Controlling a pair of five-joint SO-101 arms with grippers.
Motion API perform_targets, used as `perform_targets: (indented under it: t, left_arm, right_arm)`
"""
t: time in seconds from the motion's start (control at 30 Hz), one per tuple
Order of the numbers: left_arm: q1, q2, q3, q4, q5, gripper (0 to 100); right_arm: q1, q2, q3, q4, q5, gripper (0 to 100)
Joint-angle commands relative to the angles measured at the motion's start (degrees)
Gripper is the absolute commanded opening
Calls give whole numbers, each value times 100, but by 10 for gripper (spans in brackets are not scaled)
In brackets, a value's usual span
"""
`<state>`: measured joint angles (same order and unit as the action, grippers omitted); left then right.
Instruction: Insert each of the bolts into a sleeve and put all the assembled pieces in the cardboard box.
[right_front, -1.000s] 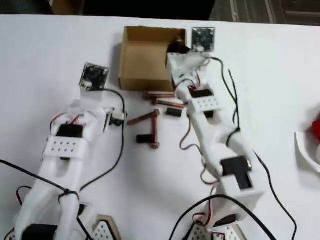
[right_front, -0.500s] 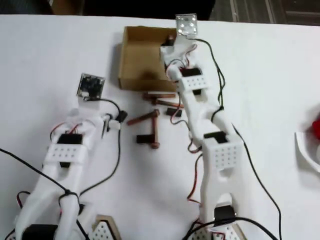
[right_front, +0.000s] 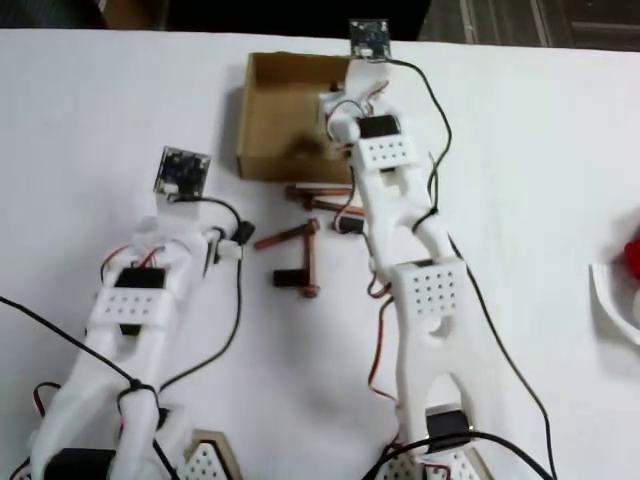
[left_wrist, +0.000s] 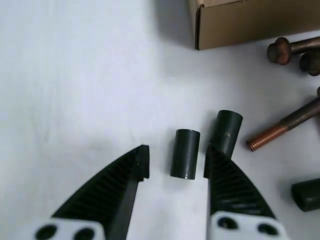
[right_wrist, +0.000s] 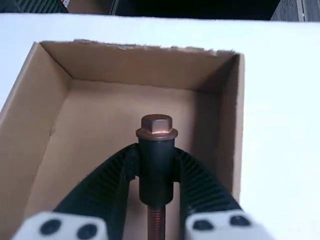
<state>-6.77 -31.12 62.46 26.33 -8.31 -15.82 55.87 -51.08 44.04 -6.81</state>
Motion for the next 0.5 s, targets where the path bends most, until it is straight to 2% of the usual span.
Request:
perform_targets:
  t: [0.0,0.47]
  left_arm:
    - [-35,-220,-13,-97,-35,196]
    - [-35,-220,-4,-88,-35,196]
  right_arm:
    - [-84,-84,-466,242,-53,19]
    - [22,171,-422,479,-18,19]
